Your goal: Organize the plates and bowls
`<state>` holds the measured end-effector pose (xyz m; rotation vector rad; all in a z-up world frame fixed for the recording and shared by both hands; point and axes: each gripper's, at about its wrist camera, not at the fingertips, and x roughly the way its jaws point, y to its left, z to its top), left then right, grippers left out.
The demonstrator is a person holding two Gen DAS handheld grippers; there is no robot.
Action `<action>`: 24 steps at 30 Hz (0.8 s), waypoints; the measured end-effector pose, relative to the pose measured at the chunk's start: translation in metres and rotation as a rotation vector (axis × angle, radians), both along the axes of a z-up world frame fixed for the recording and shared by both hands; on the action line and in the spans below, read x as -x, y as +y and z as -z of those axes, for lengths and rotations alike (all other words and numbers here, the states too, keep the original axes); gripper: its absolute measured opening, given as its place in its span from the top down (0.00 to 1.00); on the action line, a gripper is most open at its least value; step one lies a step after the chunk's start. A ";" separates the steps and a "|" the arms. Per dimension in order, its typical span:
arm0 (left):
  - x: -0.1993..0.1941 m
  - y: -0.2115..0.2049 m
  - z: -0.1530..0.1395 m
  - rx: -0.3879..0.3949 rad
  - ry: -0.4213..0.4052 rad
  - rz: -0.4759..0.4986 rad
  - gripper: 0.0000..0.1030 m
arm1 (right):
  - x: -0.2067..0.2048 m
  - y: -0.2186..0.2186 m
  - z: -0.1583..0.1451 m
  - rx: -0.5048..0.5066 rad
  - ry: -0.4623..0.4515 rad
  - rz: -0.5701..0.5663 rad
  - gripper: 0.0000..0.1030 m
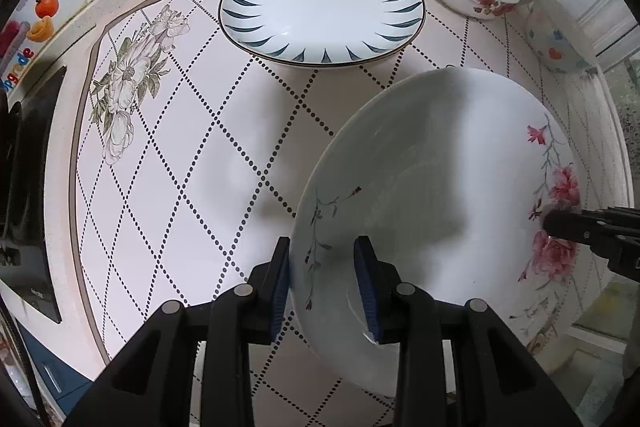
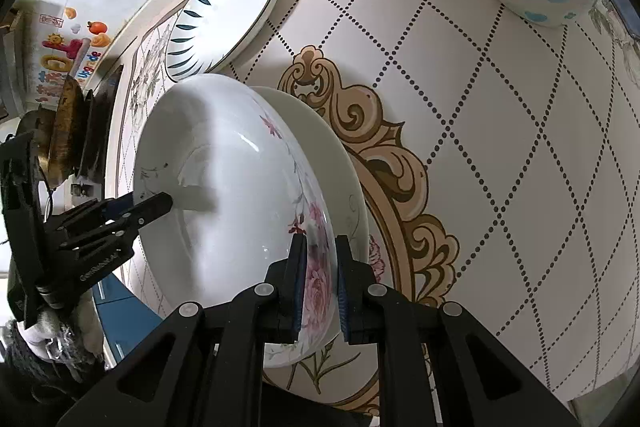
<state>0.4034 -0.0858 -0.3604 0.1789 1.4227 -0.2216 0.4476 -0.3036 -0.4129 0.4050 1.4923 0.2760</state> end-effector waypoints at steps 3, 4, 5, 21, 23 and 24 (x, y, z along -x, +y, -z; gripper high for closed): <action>0.002 -0.005 -0.002 -0.009 -0.017 0.016 0.72 | -0.001 0.003 0.000 0.019 -0.007 -0.013 0.85; 0.003 -0.008 -0.003 -0.018 -0.024 0.022 0.72 | -0.001 0.002 0.001 0.023 -0.006 -0.013 0.85; 0.003 -0.010 -0.004 -0.024 -0.034 0.031 0.72 | -0.001 0.001 0.001 0.027 -0.002 -0.009 0.85; -0.004 -0.013 -0.029 0.048 -0.049 0.028 0.75 | 0.002 0.002 0.003 0.037 0.079 -0.024 0.83; -0.015 -0.003 -0.046 0.076 -0.081 -0.002 0.73 | 0.000 -0.003 -0.008 0.086 0.071 -0.039 0.76; -0.023 0.002 -0.054 0.093 -0.099 -0.017 0.70 | -0.003 -0.006 -0.017 0.108 0.053 -0.043 0.76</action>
